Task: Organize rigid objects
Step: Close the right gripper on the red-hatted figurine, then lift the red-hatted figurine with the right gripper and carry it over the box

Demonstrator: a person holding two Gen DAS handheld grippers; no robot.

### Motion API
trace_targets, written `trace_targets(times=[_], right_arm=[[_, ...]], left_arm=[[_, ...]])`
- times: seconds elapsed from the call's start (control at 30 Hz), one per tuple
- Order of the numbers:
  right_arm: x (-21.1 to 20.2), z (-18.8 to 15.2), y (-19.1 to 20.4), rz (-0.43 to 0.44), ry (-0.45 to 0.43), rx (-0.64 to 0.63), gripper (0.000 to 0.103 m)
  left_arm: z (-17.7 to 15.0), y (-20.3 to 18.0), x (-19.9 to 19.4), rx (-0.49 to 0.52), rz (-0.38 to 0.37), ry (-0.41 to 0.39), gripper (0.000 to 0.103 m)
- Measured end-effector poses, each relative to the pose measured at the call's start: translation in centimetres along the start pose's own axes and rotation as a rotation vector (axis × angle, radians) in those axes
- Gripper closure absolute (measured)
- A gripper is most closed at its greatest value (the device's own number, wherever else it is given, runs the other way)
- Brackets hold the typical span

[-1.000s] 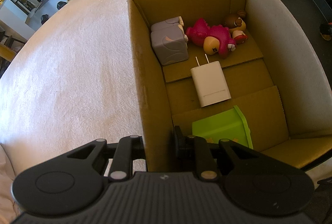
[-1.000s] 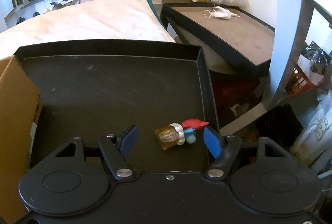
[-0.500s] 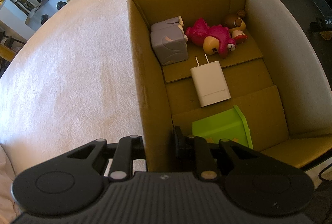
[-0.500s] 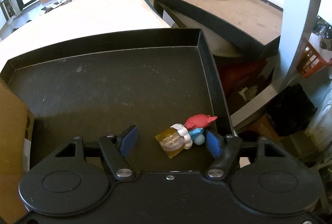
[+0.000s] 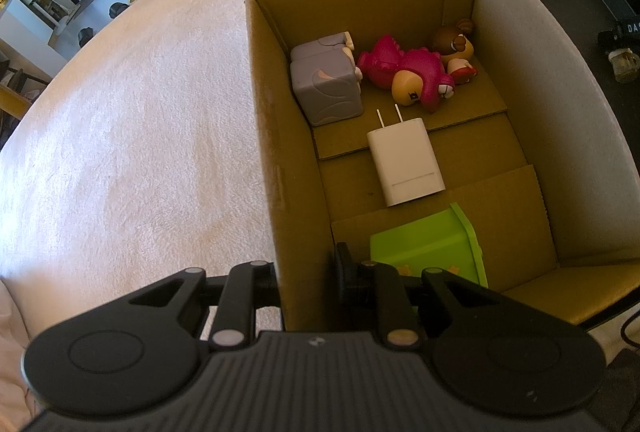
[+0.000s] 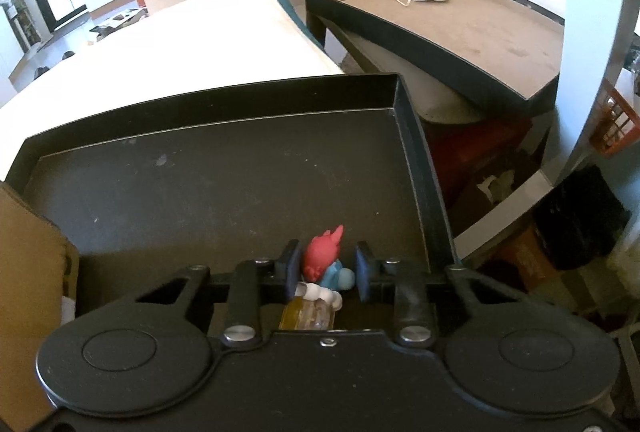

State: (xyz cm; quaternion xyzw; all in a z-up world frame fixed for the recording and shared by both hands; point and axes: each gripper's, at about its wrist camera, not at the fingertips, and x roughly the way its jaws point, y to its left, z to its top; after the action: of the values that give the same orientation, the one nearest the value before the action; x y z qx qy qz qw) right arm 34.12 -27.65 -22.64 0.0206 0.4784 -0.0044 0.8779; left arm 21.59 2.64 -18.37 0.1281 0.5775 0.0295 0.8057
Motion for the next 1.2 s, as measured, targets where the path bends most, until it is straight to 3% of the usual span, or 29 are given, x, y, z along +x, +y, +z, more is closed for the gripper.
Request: trace_targets(times=[0.3,1.2], right_arm=[[-1.4,-0.7,1.1,0.052,0.01,-0.035,0.076],[-10.2,1.2,6.9,0.256,-0.132,-0.186,0.079]], left_arm=[[0.0,0.0,-0.1,0.0,0.0,0.0,0.085],[0.0,0.1,-0.2,-0.006,-0.004,0.0,0.085]])
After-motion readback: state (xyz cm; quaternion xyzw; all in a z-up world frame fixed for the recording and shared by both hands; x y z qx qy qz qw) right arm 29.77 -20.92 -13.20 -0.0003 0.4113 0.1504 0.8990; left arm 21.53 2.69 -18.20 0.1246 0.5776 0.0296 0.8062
